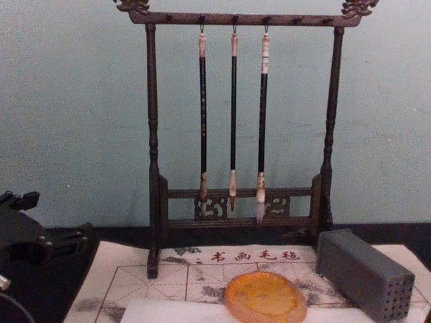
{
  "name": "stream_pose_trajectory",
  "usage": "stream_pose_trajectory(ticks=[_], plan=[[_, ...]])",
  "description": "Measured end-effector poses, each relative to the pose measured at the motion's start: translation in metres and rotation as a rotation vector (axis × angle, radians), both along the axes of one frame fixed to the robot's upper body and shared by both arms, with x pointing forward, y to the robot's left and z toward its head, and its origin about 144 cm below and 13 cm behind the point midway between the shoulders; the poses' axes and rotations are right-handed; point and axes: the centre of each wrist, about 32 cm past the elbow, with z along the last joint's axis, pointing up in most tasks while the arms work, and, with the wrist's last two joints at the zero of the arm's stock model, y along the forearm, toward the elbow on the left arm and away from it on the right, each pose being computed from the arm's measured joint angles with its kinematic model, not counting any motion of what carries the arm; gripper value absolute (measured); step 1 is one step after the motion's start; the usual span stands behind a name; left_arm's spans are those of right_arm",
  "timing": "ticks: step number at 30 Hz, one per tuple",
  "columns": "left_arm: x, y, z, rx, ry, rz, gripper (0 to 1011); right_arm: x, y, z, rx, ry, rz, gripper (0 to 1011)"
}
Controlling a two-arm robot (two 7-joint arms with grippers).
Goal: Pick up the brush from the inkstone, write on the paper, then place the brush back to its original position.
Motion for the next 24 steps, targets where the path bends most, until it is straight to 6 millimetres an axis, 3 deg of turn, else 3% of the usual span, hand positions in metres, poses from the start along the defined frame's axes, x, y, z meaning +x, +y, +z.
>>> stream_pose_trajectory(ticks=[24], plan=[[0.0000,0.0000,0.0000,0.000,0.000,0.000,1001,-0.0037,0.0024,-0.0017,-0.041,-0.003,0.043,187]])
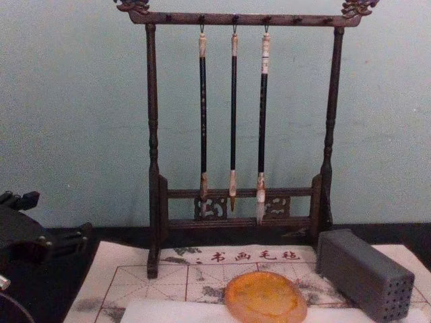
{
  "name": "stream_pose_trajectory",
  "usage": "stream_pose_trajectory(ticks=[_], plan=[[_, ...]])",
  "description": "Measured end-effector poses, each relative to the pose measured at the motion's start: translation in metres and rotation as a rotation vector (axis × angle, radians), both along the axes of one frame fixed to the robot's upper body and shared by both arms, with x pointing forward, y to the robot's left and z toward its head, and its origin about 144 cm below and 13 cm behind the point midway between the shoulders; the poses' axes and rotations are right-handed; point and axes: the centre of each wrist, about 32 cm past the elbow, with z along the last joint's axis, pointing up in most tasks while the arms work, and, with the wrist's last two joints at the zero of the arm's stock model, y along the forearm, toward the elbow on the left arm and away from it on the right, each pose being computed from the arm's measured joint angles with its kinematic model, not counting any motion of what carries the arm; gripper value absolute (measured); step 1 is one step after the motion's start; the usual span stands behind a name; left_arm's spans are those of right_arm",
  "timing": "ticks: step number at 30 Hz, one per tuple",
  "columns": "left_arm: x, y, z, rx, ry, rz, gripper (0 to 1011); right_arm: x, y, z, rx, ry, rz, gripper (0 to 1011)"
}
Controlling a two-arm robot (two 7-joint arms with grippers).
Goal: Pick up the brush from the inkstone, write on the paper, then place the brush back to its original position.
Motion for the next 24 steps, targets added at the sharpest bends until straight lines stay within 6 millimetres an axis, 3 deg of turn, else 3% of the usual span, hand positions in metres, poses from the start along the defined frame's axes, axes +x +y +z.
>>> stream_pose_trajectory(ticks=[24], plan=[[0.0000,0.0000,0.0000,0.000,0.000,0.000,1001,-0.0067,-0.0042,0.0045,-0.015,0.029,0.109,187]])
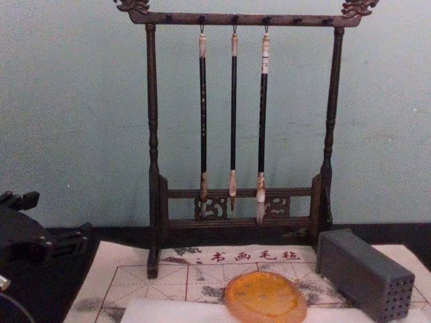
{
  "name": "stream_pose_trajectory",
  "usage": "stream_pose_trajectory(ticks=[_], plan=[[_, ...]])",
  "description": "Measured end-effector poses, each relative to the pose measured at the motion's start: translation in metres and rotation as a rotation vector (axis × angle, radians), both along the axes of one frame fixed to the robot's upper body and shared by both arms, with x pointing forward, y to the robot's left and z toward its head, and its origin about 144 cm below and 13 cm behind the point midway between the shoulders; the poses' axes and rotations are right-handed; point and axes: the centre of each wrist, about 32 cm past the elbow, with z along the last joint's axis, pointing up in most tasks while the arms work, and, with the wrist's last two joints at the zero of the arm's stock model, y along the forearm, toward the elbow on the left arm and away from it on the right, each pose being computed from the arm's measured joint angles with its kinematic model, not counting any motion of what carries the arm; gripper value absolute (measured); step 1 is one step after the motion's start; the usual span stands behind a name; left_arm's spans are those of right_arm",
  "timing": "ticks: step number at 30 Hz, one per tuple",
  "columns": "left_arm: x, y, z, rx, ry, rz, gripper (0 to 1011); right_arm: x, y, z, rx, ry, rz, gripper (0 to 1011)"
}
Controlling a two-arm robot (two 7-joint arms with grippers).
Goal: Pick up the brush from the inkstone, write on the paper, then place the brush back to its original position.
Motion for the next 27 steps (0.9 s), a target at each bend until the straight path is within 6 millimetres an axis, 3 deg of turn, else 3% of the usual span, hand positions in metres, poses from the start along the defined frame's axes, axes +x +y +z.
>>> stream_pose_trajectory(ticks=[27], plan=[[0.0000,0.0000,0.0000,0.000,0.000,0.000,1001,-0.0015,-0.0059,0.0090,0.041,0.027,0.127,186]])
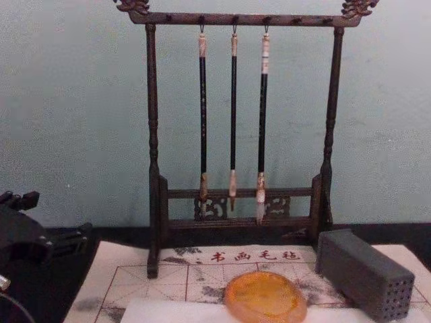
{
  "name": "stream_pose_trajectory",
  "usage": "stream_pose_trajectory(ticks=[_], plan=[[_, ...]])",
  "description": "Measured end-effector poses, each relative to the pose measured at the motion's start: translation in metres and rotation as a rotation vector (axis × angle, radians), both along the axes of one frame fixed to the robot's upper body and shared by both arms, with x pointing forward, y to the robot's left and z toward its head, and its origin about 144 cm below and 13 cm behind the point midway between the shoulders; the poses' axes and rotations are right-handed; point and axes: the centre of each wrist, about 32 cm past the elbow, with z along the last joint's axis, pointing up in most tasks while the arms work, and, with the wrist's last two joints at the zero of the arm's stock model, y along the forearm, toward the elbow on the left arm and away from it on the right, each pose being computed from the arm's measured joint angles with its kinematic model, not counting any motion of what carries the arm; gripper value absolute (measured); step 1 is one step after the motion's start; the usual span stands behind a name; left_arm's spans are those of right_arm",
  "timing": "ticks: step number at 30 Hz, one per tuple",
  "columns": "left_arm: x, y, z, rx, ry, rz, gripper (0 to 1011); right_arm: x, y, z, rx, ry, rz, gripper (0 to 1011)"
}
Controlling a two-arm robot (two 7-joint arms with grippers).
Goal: Pick up the brush from the inkstone, write on the paper, then place the brush back to its original position.
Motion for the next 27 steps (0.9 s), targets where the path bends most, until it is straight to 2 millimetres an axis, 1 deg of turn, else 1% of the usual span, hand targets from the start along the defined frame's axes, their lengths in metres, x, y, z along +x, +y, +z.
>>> stream_pose_trajectory(ticks=[4,13,20,23,24,27], plan=[[0.000,0.000,0.000,0.000,0.000,0.000,1001,0.002,-0.001,0.002,0.026,-0.003,-0.007,187],[0.000,0.000,0.000,0.000,0.000,0.000,1001,0.020,0.002,0.000,0.183,0.026,-0.081,187],[0.000,0.000,0.000,0.000,0.000,0.000,1001,0.041,0.013,-0.004,0.339,0.093,-0.125,186],[0.000,0.000,0.000,0.000,0.000,0.000,1001,0.054,0.019,-0.007,0.424,0.133,-0.153,186],[0.000,0.000,0.000,0.000,0.000,0.000,1001,0.054,0.019,-0.007,0.424,0.133,-0.153,186],[0.000,0.000,0.000,0.000,0.000,0.000,1001,0.068,0.027,-0.009,0.499,0.183,-0.194,187]])
